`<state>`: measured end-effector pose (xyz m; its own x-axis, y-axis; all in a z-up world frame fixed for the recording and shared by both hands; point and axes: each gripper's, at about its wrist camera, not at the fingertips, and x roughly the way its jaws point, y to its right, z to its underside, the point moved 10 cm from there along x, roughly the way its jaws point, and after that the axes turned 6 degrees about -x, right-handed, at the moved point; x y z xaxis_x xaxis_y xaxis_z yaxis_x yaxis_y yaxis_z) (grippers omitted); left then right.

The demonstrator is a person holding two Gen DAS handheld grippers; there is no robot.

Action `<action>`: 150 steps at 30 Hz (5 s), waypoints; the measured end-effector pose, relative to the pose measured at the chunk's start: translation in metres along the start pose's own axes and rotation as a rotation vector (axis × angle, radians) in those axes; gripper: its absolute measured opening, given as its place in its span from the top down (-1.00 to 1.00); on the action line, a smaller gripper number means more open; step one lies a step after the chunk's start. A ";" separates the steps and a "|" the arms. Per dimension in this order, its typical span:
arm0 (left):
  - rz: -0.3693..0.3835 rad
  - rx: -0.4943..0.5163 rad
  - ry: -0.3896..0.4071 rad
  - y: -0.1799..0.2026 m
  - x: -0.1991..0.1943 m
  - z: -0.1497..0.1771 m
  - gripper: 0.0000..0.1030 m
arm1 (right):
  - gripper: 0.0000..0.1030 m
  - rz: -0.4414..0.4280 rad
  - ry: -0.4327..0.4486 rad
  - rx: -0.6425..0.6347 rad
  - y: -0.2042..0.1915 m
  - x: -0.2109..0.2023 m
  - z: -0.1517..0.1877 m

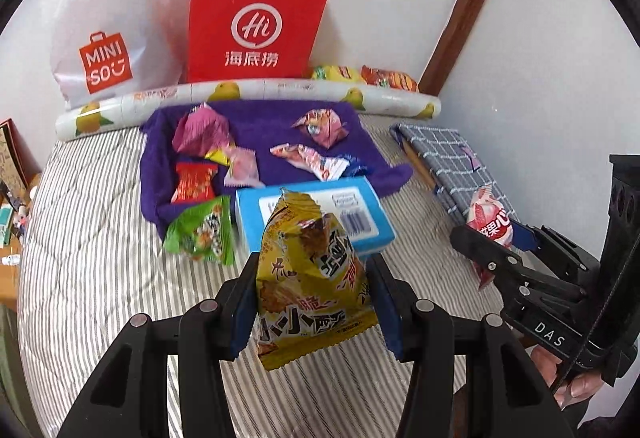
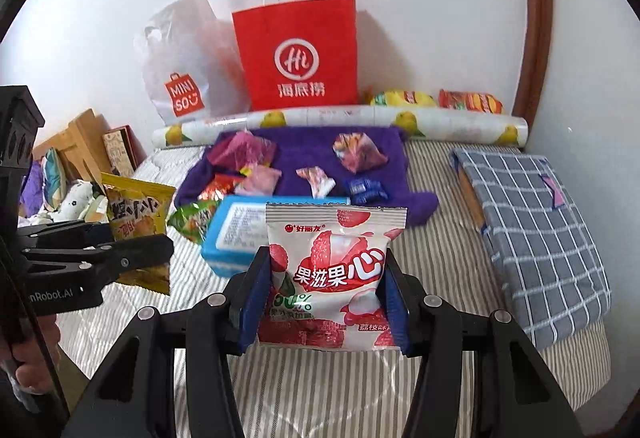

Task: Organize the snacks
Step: 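Lift and carry both bags over the purple towel with both grippers, then lower both bags onto the purple towel and open both grippers, then move both grippers back toward the green bag and pink cake packet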

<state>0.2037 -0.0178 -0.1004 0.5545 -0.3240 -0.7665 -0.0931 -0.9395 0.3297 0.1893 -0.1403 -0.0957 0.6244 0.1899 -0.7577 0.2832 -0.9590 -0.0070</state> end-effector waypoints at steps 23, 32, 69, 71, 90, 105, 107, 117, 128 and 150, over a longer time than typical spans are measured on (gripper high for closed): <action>0.004 -0.037 0.030 -0.010 0.024 -0.078 0.04 | 0.00 -0.069 0.042 -0.054 0.014 0.046 -0.100; -0.057 -0.061 0.054 -0.036 0.041 -0.124 0.04 | 0.00 -0.126 0.018 -0.065 0.025 0.089 -0.139; -0.082 -0.147 -0.071 -0.087 0.164 -0.161 0.04 | 0.00 -0.290 -0.397 -0.154 0.021 0.236 -0.080; -0.081 -0.142 -0.078 -0.087 0.167 -0.159 0.04 | -0.01 -0.293 -0.415 -0.145 0.020 0.239 -0.076; -0.067 -0.099 -0.176 -0.072 0.191 -0.139 0.04 | -0.22 -0.263 -0.460 -0.174 0.025 0.240 -0.067; -0.040 -0.022 -0.299 -0.040 0.217 -0.109 0.04 | -0.22 -0.232 -0.286 -0.100 0.061 0.197 -0.107; -0.042 -0.023 -0.305 -0.040 0.219 -0.108 0.04 | -0.22 -0.228 -0.279 -0.100 0.058 0.198 -0.108; -0.049 -0.025 -0.321 -0.042 0.219 -0.105 0.03 | -0.22 -0.193 -0.259 -0.116 0.064 0.190 -0.111; -0.052 -0.012 -0.305 -0.036 0.209 -0.110 -0.10 | -0.22 -0.179 -0.227 -0.130 0.058 0.178 -0.116; -0.009 0.026 -0.071 -0.011 0.110 -0.145 -0.10 | -0.22 -0.014 -0.130 0.098 0.047 0.080 -0.059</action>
<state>0.3859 -0.0268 -0.1087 0.4957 -0.3219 -0.8066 -0.1104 -0.9446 0.3091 0.2960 -0.1573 -0.1182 0.5194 0.1810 -0.8351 0.2153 -0.9735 -0.0771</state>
